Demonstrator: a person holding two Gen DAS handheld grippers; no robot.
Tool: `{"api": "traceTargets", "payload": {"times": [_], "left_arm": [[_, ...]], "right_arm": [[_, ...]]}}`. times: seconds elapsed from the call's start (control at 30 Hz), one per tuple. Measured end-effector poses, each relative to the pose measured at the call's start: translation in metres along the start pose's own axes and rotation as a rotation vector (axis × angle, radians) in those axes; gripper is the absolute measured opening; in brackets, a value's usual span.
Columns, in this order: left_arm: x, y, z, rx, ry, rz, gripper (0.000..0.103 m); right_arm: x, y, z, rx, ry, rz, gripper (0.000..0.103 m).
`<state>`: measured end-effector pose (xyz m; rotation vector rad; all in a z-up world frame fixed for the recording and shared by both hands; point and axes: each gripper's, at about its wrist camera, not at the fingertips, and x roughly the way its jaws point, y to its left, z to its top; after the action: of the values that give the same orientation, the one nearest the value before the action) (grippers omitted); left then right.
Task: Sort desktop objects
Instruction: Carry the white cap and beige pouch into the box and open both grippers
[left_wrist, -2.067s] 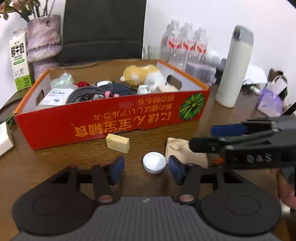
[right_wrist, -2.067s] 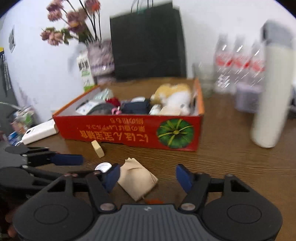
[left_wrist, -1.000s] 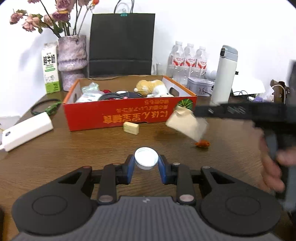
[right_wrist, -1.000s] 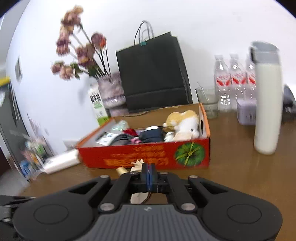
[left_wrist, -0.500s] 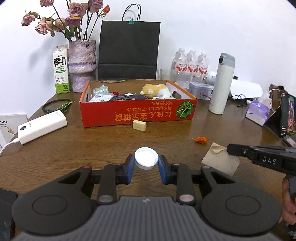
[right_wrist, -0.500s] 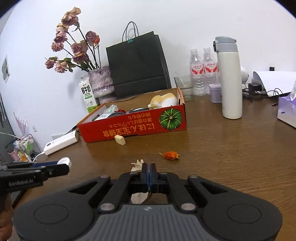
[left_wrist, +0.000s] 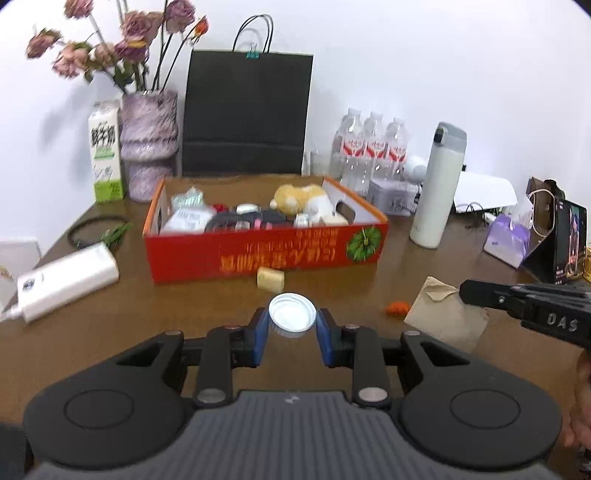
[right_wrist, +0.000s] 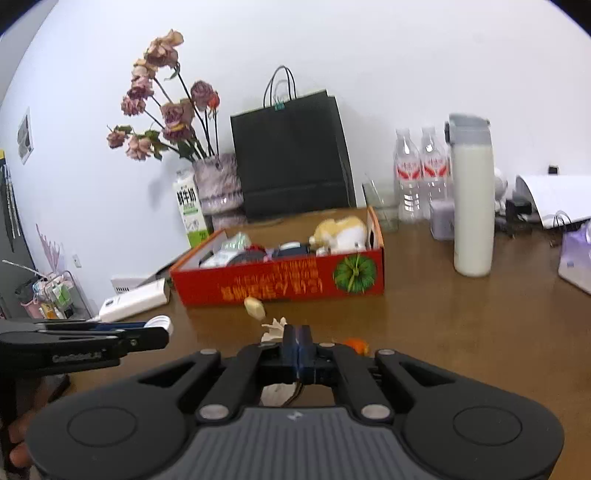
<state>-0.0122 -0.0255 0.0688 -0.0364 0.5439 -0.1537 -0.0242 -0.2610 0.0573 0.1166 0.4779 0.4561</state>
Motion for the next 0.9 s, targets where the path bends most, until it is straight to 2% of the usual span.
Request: {"api": "traceTargets", "payload": {"times": [0.13,0.27,0.33,0.4,0.53,0.63,0.73,0.8,0.83,0.87,0.9], "left_arm": [[0.027,0.015,0.039,0.019,-0.016,-0.046,0.028],[0.065,0.032,0.092,0.060,-0.042,-0.050,0.028],[0.096,0.043,0.119,0.078,-0.026,-0.034,0.028],[0.134,0.054,0.138,0.093,0.000,0.039,0.028],[0.216,0.082,0.157,0.041,0.113,0.063,0.028],[0.268,0.099,0.164,0.016,0.198,0.095,0.028],[0.299,0.107,0.170,0.027,0.221,0.147,0.031],[0.308,0.115,0.168,-0.028,0.246,0.168,0.051],[0.309,0.119,0.165,-0.041,0.245,0.166,0.054],[0.306,0.119,0.161,-0.035,0.238,0.170,0.059],[0.301,0.117,0.159,-0.023,0.226,0.178,0.061]], "right_arm": [[0.018,-0.002,0.035,-0.009,-0.045,0.018,0.000],[0.056,-0.005,0.082,-0.018,-0.082,0.027,0.000],[0.088,-0.011,0.110,-0.010,-0.087,0.042,0.000],[0.124,-0.017,0.134,0.008,-0.077,0.055,0.000],[0.220,-0.030,0.168,0.042,0.030,0.045,0.000],[0.283,-0.030,0.171,0.018,0.142,-0.024,0.000],[0.331,-0.025,0.169,-0.045,0.247,-0.070,0.001],[0.356,-0.021,0.165,-0.101,0.326,-0.102,0.008],[0.362,-0.021,0.160,-0.116,0.344,-0.123,0.012],[0.365,-0.022,0.160,-0.110,0.365,-0.142,0.024],[0.362,-0.022,0.161,-0.098,0.356,-0.149,0.044]]}}
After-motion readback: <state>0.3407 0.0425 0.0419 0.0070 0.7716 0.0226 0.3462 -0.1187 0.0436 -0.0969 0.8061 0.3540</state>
